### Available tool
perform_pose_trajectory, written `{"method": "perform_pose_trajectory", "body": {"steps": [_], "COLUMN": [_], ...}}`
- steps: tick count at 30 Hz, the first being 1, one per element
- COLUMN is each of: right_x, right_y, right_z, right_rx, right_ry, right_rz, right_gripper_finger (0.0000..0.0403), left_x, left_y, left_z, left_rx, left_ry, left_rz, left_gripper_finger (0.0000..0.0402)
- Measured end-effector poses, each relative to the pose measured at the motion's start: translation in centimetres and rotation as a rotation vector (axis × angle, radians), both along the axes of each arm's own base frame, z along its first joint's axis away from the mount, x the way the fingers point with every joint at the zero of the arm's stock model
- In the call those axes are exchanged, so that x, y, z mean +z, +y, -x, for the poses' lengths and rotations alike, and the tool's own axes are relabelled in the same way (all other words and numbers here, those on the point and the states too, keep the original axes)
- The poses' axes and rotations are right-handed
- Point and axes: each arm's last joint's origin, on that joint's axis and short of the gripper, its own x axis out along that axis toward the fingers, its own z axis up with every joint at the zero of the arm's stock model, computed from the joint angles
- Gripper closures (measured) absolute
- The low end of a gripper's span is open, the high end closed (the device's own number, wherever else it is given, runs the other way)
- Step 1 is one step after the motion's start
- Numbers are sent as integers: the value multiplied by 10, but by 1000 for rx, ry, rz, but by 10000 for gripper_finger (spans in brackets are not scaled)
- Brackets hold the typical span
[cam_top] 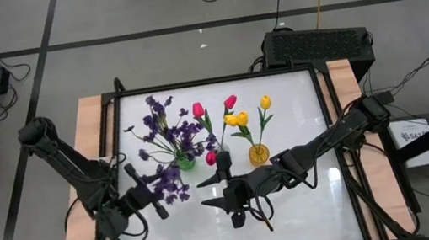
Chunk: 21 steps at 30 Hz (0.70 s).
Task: Sort flowers into vase by color
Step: Put the purple flowers into the green vase
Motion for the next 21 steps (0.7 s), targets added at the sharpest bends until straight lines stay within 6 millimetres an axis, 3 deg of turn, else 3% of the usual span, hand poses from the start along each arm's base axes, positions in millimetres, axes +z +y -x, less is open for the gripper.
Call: {"method": "perform_pose_trajectory", "body": {"steps": [4, 21], "right_x": [0, 0], "right_y": [0, 0], "right_z": [0, 0], "right_rx": [1, 1], "right_ry": [1, 3], "right_rz": [4, 5], "right_gripper_finger": [197, 197], "left_x": [0, 1], "left_y": [1, 20], "left_z": [-1, -18], "left_rx": [6, 114], "left_ry": [-2, -46], "left_rz": [3, 65], "left_gripper_finger": [391, 391]}}
